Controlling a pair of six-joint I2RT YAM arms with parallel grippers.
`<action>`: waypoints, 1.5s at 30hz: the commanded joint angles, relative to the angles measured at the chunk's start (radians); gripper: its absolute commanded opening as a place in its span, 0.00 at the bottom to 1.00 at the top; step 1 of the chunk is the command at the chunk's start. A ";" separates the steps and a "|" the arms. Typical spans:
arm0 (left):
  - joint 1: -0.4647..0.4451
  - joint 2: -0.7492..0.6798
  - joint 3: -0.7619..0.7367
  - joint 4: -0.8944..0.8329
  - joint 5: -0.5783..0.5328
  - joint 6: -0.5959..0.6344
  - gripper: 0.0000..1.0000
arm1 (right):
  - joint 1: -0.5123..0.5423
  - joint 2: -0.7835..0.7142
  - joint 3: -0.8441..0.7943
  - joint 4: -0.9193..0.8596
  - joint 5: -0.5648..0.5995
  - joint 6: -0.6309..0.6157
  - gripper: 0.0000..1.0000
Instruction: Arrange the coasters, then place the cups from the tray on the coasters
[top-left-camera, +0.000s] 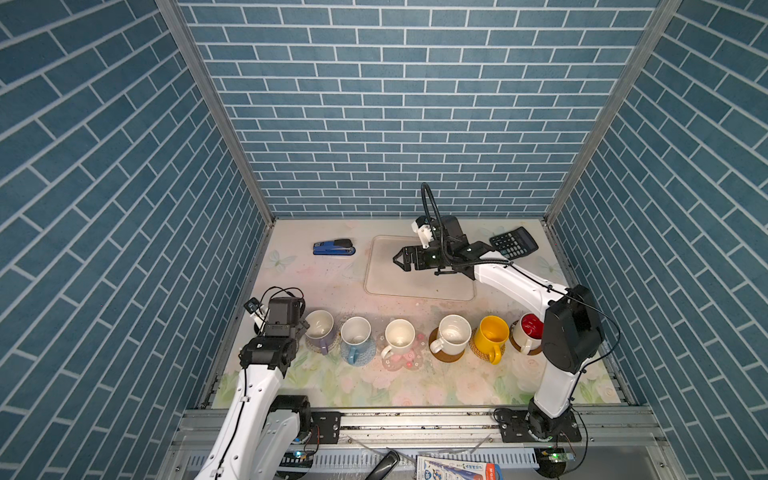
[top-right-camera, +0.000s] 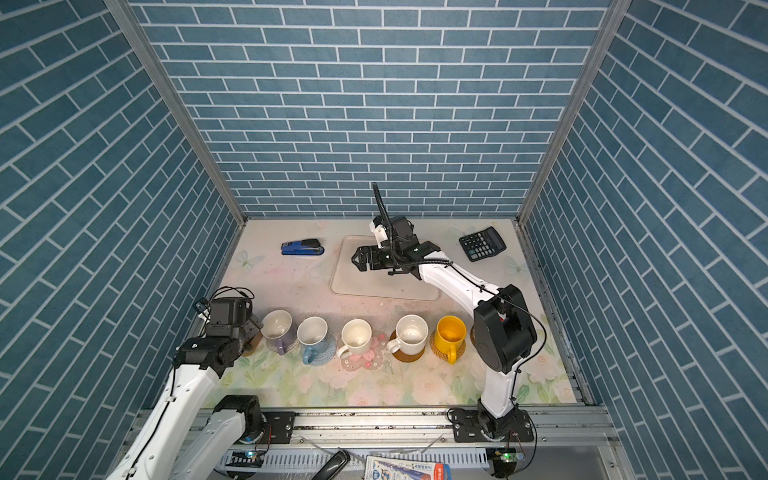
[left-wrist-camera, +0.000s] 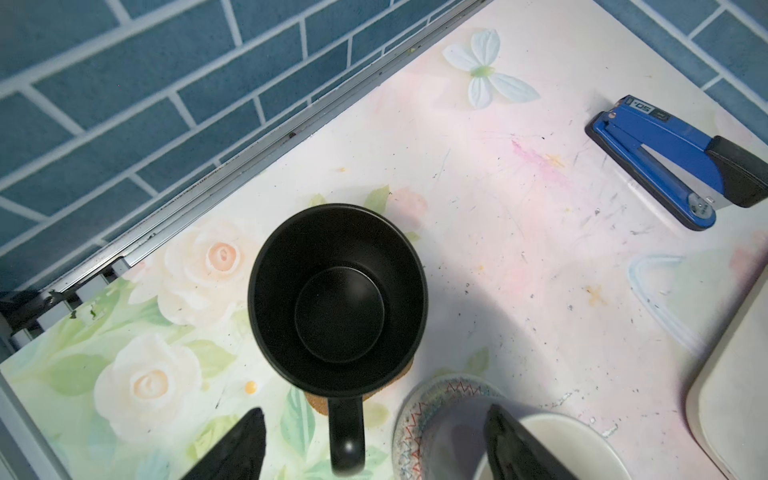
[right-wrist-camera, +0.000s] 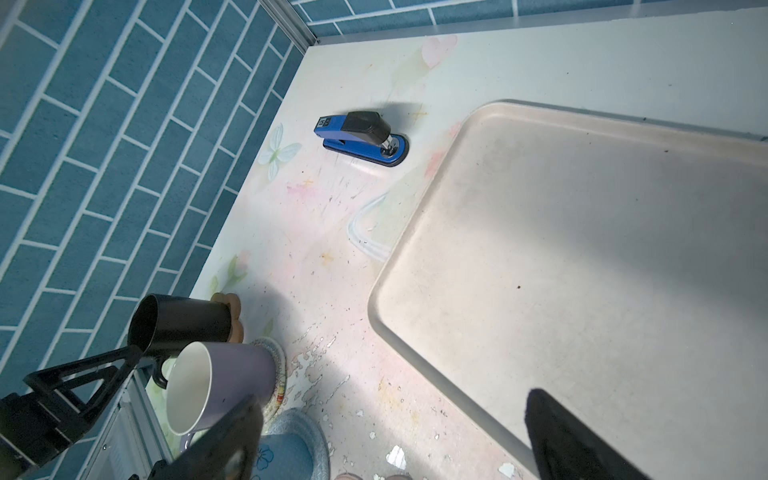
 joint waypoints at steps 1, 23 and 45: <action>0.002 -0.010 0.061 -0.068 0.015 0.026 0.87 | -0.015 -0.053 -0.032 0.007 0.012 -0.037 0.98; 0.002 0.380 0.484 0.243 0.297 0.313 0.99 | -0.330 -0.389 -0.336 0.119 0.315 -0.268 0.99; 0.036 0.591 0.211 0.827 0.340 0.764 0.99 | -0.712 -0.427 -0.895 0.777 0.498 -0.326 0.99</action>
